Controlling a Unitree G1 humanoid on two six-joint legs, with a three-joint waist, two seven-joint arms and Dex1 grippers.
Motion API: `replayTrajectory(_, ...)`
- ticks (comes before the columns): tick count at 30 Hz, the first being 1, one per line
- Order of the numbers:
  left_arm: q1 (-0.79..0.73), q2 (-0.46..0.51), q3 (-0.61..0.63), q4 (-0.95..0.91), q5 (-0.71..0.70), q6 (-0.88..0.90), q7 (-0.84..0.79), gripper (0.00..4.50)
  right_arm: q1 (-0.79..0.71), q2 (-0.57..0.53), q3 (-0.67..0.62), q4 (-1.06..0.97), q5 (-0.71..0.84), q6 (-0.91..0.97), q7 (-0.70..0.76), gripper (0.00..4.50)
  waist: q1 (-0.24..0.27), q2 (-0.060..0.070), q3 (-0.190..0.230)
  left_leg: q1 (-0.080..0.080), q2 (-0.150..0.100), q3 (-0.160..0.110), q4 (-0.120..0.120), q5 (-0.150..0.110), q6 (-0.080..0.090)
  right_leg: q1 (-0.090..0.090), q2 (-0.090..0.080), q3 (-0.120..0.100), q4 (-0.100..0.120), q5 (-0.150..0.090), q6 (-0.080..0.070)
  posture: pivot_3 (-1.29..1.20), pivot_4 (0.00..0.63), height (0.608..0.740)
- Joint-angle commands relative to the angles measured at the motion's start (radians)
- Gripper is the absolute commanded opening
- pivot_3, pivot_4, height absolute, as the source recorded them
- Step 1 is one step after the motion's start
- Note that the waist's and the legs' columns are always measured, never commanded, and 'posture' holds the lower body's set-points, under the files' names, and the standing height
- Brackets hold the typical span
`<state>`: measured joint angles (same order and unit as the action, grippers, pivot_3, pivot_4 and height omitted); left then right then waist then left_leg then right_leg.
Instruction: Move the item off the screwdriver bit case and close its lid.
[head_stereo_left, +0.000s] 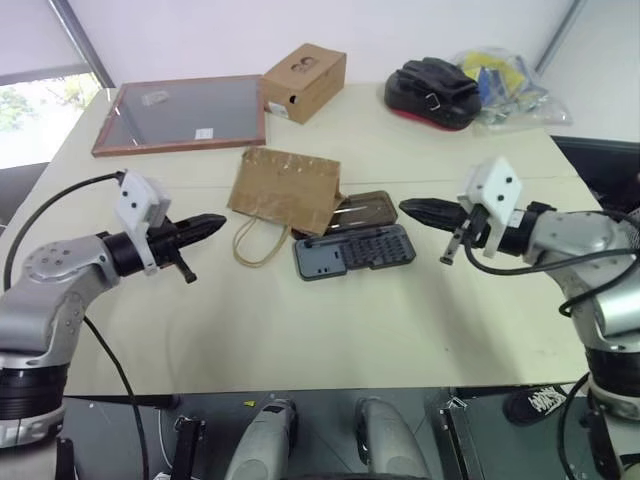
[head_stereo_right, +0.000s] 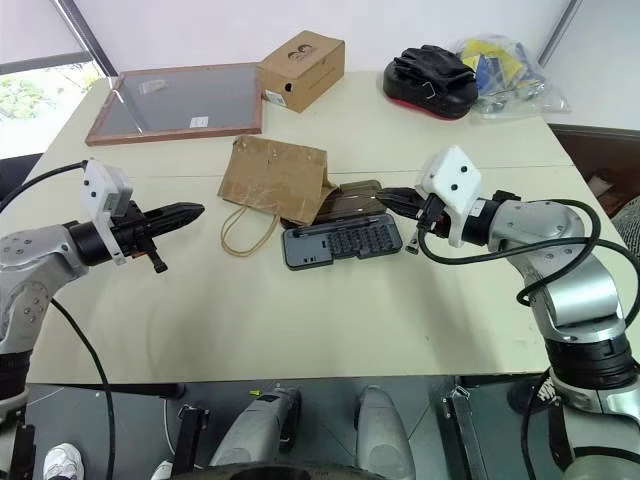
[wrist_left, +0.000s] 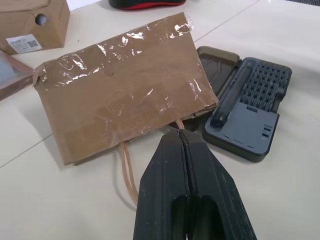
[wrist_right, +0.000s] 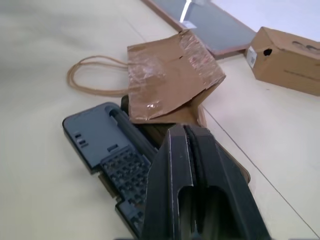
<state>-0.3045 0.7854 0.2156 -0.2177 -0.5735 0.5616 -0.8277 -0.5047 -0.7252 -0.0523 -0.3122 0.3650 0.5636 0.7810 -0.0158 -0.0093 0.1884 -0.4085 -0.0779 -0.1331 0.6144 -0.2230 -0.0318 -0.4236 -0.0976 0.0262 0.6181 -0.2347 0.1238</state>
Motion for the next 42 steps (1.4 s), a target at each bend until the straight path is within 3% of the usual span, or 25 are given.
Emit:
replayTrajectory(1, -0.022, -0.018, -0.007, -0.013, 0.022, -0.024, 0.022, 0.0, -0.065, 0.058, 0.051, 0.073, -0.056, 0.014, -0.082, 1.76, 0.0, 0.0, 0.0, 0.0, 0.0, 0.0, 0.0, 0.0, -0.001, 0.0, 0.0, 0.0, 0.001, 0.0, 0.0, 0.0, 0.15, 0.74)
replayTrajectory(6, -0.028, -0.053, -0.035, 0.0, 0.05, -0.04, 0.032, 0.0, -0.228, 0.275, 0.11, 0.323, -0.098, -0.011, -0.195, 4.45, -0.007, 0.0, 0.0, 0.0, 0.0, 0.001, 0.0, 0.001, -0.002, -0.002, 0.001, 0.001, 0.003, 0.001, -0.001, 0.0, 0.15, 0.74)
replayTrajectory(16, -0.004, -0.077, -0.029, -0.031, 0.075, -0.047, 0.061, 0.0, -0.527, 0.501, 0.084, 0.86, -0.158, -0.116, -0.31, 4.45, -0.006, 0.0, 0.0, 0.0, 0.0, 0.001, 0.0, 0.002, -0.004, -0.006, 0.001, 0.0, 0.011, 0.001, -0.002, 0.0, 0.15, 0.74)
replayTrajectory(28, 0.052, -0.076, 0.002, -0.088, 0.081, -0.041, 0.109, 0.0, -0.638, 0.6, 0.074, 1.211, -0.203, -0.263, -0.298, 4.45, -0.03, 0.0, 0.0, 0.0, 0.0, 0.001, -0.001, 0.003, -0.005, -0.006, 0.002, 0.0, 0.013, 0.001, -0.002, 0.0, 0.15, 0.74)
replayTrajectory(31, 0.06, -0.074, 0.002, -0.095, 0.084, -0.044, 0.116, 0.0, -0.647, 0.611, 0.074, 1.244, -0.216, -0.297, -0.302, 3.63, -0.033, 0.0, 0.0, 0.0, 0.0, 0.001, -0.001, 0.003, -0.006, -0.007, 0.002, 0.0, 0.013, 0.001, -0.002, 0.0, 0.15, 0.74)
replayTrajectory(37, 0.063, -0.076, -0.002, -0.09, 0.091, -0.056, 0.121, 0.0, -0.655, 0.629, 0.066, 1.258, -0.229, -0.322, -0.307, 0.33, -0.034, 0.0, 0.0, 0.0, 0.001, 0.001, -0.001, 0.004, -0.006, -0.007, 0.003, 0.0, 0.014, 0.001, -0.003, 0.0, 0.15, 0.74)
replayTrajectory(38, 0.064, -0.077, -0.004, -0.088, 0.093, -0.059, 0.12, 0.0, -0.653, 0.631, 0.065, 1.256, -0.231, -0.324, -0.309, 0.01, -0.034, 0.0, 0.0, 0.0, 0.001, 0.001, -0.001, 0.004, -0.007, -0.007, 0.003, 0.0, 0.014, 0.001, -0.003, 0.0, 0.15, 0.74)
replayTrajectory(42, 0.063, -0.077, -0.008, -0.08, 0.099, -0.07, 0.116, 0.0, -0.648, 0.639, 0.062, 1.25, -0.236, -0.332, -0.318, 0.01, -0.033, 0.0, 0.0, 0.0, 0.001, 0.001, -0.001, 0.004, -0.007, -0.007, 0.003, 0.0, 0.014, 0.002, -0.003, 0.0, 0.15, 0.74)
